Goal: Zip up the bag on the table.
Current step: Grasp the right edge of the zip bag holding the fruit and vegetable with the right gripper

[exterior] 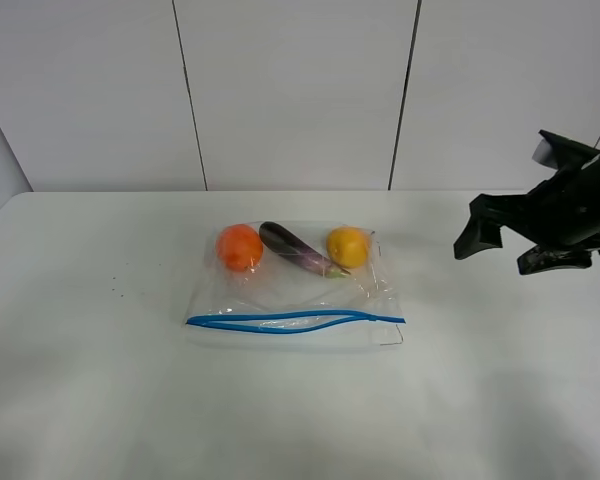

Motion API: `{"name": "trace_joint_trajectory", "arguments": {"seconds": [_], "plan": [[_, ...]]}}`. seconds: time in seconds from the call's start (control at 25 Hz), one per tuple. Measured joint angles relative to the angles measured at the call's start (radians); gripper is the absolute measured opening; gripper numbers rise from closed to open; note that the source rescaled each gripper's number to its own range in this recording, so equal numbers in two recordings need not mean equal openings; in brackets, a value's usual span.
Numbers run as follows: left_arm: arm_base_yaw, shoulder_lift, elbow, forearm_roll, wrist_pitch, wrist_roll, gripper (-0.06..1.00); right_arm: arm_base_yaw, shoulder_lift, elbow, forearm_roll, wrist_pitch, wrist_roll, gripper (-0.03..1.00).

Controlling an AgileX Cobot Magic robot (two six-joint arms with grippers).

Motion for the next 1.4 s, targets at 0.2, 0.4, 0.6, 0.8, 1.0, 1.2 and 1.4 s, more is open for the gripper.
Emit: {"name": "trace_joint_trajectory", "arguments": {"seconds": [0.2, 0.4, 0.6, 0.8, 1.0, 1.2, 1.4], "plan": [[0.000, 0.000, 0.000, 0.000, 0.000, 0.000, 1.00, 0.000, 0.140, 0.000, 0.196, -0.028, -0.172, 0.92], [0.000, 0.000, 0.000, 0.000, 0.000, 0.000, 1.00, -0.015, 0.259, 0.000, 0.367, -0.016, -0.354, 0.92], [0.000, 0.000, 0.000, 0.000, 0.000, 0.000, 1.00, -0.074, 0.367, -0.001, 0.550, 0.098, -0.558, 0.92], [0.000, 0.000, 0.000, 0.000, 0.000, 0.000, 1.00, -0.115, 0.448, -0.015, 0.648, 0.185, -0.696, 0.92], [0.000, 0.000, 0.000, 0.000, 0.000, 0.000, 1.00, -0.116, 0.533, -0.070, 0.694, 0.244, -0.743, 0.92], [0.000, 0.000, 0.000, 0.000, 0.000, 0.000, 1.00, -0.116, 0.613, -0.106, 0.724, 0.292, -0.786, 0.92], [0.000, 0.000, 0.000, 0.000, 0.000, 0.000, 1.00, -0.116, 0.686, -0.107, 0.802, 0.349, -0.848, 0.91]]}}
